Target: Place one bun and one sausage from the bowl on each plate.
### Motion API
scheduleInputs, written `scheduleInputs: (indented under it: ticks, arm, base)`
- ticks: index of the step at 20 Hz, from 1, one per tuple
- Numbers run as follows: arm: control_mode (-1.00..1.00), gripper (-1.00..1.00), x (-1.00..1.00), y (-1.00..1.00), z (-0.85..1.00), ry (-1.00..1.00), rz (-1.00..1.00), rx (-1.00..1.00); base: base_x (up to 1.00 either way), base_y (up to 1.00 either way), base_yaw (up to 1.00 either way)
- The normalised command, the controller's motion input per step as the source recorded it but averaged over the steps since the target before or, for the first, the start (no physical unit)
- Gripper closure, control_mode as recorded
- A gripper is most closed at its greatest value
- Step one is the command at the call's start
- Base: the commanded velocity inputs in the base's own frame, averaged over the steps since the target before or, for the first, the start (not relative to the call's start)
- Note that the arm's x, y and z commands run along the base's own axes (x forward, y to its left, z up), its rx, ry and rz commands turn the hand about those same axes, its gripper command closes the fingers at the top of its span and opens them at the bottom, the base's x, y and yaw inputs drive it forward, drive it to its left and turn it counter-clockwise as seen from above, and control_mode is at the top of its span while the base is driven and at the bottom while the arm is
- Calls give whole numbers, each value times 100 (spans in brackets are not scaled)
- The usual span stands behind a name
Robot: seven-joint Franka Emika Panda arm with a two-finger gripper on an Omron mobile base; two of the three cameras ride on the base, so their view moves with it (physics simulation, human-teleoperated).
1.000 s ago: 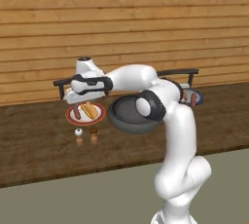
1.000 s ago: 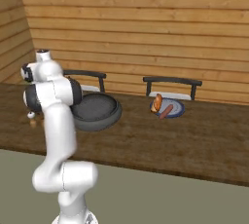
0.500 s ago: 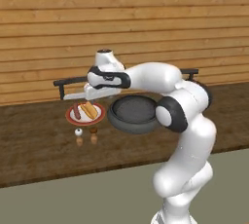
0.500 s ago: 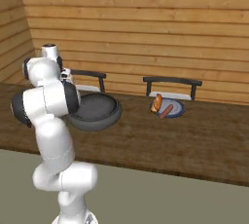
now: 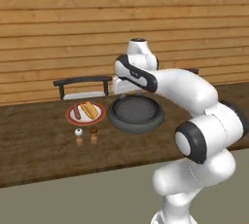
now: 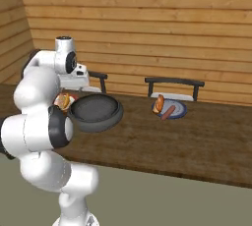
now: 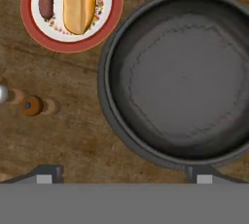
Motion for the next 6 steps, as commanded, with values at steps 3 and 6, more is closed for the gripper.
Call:
scheduleInputs:
  ticks: [3,6]
  arm:
    - [-100,-100,-73,-97,60,0,0,3]
    - [-100,-100,-79,-96,55,0,-1,4]
  base:
    - [0,0,0]
    - [0,0,0]
